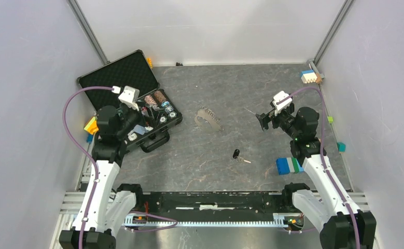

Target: Put the keys on the keyring

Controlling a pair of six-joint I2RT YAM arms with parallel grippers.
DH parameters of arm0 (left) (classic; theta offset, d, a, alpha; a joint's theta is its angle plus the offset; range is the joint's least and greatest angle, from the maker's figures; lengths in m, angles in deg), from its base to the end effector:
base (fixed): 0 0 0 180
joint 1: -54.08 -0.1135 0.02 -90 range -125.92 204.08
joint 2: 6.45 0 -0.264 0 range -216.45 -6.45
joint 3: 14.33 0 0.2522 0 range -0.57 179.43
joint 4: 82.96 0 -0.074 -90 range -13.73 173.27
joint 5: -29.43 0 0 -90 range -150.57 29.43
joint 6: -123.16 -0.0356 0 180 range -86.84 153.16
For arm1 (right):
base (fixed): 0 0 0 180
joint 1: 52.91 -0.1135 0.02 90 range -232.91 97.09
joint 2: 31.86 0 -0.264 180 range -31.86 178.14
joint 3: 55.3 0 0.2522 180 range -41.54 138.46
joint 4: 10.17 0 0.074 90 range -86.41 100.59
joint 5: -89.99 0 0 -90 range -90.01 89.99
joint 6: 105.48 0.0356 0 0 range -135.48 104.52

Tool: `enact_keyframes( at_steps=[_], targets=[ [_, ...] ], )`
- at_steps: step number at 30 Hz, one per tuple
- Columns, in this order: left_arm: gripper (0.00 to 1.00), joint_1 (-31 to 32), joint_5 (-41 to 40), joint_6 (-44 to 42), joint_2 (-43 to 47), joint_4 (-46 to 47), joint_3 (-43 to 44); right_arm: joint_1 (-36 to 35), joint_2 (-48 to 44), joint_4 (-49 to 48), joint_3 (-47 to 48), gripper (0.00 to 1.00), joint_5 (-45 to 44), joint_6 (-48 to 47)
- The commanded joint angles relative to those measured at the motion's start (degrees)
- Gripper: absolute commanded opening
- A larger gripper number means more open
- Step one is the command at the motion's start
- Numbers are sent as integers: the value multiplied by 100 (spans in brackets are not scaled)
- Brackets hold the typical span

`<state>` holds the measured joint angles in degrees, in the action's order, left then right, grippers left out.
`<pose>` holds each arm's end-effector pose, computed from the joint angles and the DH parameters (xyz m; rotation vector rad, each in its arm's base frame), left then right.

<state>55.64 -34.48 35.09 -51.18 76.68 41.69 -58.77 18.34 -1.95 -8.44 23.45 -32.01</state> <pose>0.1839 -0.0207 0.3320 0.3304 1.7007 -0.4378 0.2047 0.0353 0.2803 -0.6258 1.6462 0.2272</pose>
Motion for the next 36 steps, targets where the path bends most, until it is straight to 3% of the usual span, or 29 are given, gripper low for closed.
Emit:
enact_keyframes(
  at_steps=[1,13,19,27,36],
  targets=[
    [100,-24,20,53,95,58,-2,2,-88,-149,3,98,76,-69],
    [100,-28,-314,-176,54,-298,213,-2,-50,-61,-6,98,334,-305],
    [100,-25,166,-550,-126,-628,402,-264,223,51,110,98,255,-350],
    [100,11,467,-665,-762,-853,617,-1168,1656,123,759,99,-347,-167],
    [100,24,590,-728,-1422,-954,679,-1586,3728,-6,1874,82,5,429]
  ],
)
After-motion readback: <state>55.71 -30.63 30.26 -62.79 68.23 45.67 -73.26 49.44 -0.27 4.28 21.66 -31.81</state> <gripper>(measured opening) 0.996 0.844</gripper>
